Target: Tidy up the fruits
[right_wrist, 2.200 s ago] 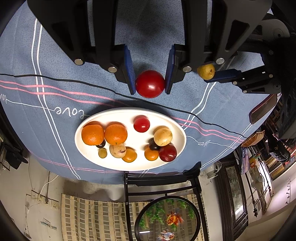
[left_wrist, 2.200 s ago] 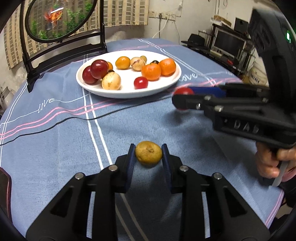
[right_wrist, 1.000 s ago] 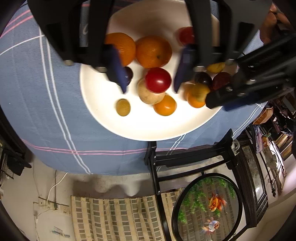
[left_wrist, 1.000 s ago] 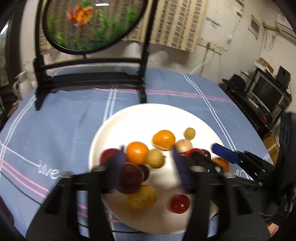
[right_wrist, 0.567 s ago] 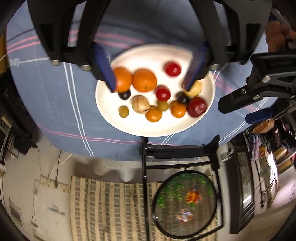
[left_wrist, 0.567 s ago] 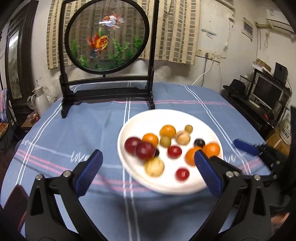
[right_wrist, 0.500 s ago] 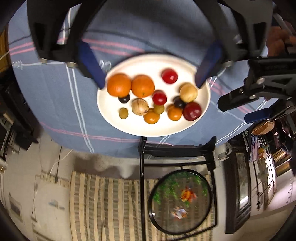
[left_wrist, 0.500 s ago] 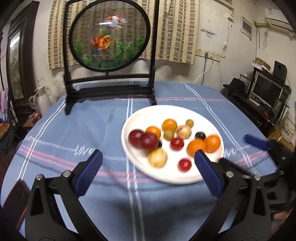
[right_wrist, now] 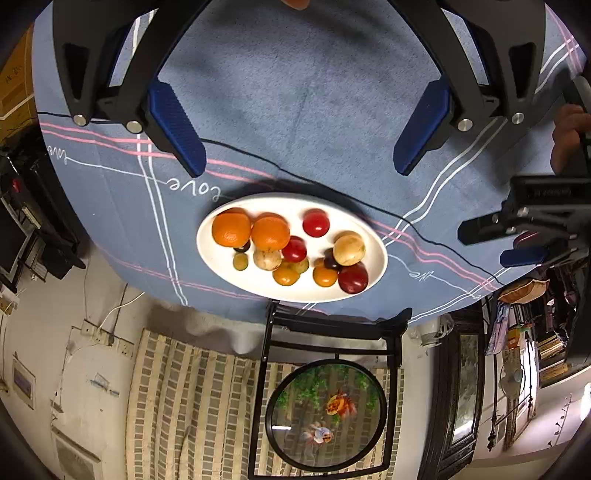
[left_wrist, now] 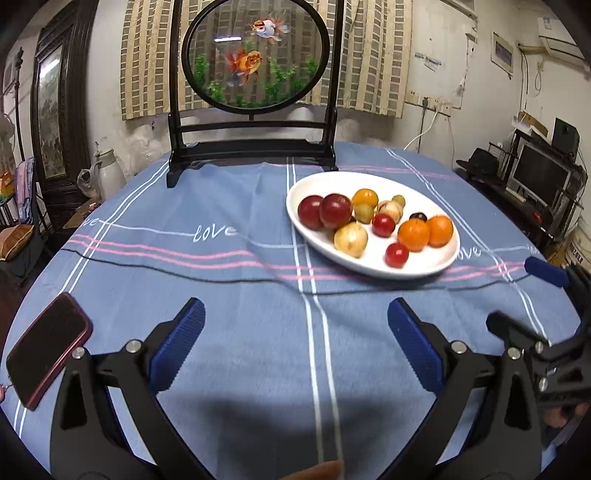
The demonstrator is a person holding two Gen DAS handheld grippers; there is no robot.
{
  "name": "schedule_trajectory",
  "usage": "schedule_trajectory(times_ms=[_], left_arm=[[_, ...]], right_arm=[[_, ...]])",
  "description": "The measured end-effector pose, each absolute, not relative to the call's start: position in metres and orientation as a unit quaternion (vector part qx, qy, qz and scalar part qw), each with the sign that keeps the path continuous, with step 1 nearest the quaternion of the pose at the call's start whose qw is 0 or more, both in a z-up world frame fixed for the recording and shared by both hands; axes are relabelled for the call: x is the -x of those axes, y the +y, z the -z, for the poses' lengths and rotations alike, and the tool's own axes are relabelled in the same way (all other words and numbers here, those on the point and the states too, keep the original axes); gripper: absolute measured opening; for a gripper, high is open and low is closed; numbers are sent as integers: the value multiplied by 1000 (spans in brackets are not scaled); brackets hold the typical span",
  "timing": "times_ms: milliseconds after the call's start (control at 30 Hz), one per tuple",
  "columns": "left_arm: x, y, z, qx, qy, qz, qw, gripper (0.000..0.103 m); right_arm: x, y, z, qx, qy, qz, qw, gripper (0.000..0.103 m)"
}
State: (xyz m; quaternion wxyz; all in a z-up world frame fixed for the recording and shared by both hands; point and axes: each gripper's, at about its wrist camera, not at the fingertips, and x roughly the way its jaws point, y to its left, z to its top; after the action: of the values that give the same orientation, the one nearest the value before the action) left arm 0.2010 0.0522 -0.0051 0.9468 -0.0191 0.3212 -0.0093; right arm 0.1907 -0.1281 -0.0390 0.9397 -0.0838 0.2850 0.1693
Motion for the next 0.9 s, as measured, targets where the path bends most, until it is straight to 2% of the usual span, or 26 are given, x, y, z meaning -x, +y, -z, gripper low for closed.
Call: schedule_trajectory(times_ms=[400, 900], left_arm=[[-194, 33, 8, -42, 322, 19, 946, 101], [-196, 34, 10, -41, 328, 20, 944, 101]], right_arm=[[-187, -131, 39, 74, 291, -177, 937, 102], [-184, -133, 41, 71, 297, -170, 937, 102]])
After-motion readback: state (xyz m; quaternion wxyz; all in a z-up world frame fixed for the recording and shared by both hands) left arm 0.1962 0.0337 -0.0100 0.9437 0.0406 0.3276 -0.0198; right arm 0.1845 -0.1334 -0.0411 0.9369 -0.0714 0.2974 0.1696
